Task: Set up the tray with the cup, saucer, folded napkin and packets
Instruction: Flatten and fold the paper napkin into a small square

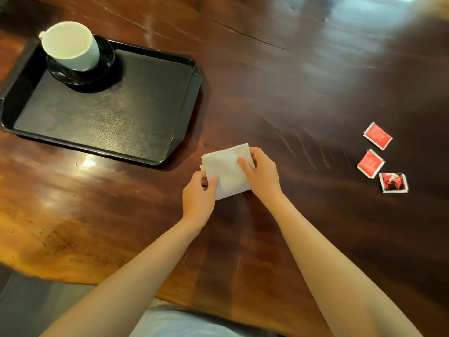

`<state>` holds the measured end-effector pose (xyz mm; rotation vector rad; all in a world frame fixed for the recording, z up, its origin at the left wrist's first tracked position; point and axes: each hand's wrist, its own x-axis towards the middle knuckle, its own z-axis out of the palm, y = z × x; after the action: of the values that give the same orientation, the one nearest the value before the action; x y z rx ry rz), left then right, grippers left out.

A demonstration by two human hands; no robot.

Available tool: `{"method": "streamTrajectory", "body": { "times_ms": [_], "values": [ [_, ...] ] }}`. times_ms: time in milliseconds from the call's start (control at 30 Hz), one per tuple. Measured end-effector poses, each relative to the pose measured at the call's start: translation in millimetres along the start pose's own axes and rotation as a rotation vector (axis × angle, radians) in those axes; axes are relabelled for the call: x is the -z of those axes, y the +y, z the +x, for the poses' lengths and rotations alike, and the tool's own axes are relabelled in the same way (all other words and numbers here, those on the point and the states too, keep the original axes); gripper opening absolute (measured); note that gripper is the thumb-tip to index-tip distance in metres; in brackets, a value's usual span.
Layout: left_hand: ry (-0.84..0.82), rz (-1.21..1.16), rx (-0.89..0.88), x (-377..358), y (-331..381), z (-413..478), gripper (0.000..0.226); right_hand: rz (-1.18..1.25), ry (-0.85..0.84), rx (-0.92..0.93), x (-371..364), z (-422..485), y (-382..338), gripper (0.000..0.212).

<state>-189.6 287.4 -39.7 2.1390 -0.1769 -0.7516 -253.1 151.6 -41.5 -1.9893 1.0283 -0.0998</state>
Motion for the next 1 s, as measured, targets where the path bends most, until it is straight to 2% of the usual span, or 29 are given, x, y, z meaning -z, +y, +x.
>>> {"method": "streamTrajectory", "body": {
  "times_ms": [133,267,400,467,533,600,700,800,1000],
  "values": [
    [0.019,0.019,0.022,0,1,5,0.015,-0.212,0.054,0.023,-17,4,-1,0.038],
    [0.056,0.004,-0.006,6,3,2,0.043,-0.359,0.116,0.098,-27,2,2,0.047],
    [0.216,0.393,-0.382,0,5,0,0.059,-0.456,0.144,0.168,-32,0,2,0.053],
    [0.165,0.653,-0.516,-9,1,11,0.056,-0.500,0.204,0.211,-36,-1,5,0.053],
    [0.074,0.828,-0.524,-17,-6,22,0.053,-0.557,0.254,0.223,-39,-1,7,0.054],
    [0.030,0.883,-0.514,-20,-16,31,0.053,-0.579,0.218,0.305,-39,-1,6,0.054],
    [0.007,0.904,-0.571,-16,-25,36,0.054,-0.719,0.019,0.439,-37,2,11,0.051],
    [-0.039,0.918,-0.599,-11,-28,40,0.056,-0.776,-0.077,0.359,-35,7,20,0.055],
    [-0.098,0.969,-0.626,-3,-26,45,0.058,-0.795,-0.043,0.265,-24,1,32,0.055]
  ]
}}
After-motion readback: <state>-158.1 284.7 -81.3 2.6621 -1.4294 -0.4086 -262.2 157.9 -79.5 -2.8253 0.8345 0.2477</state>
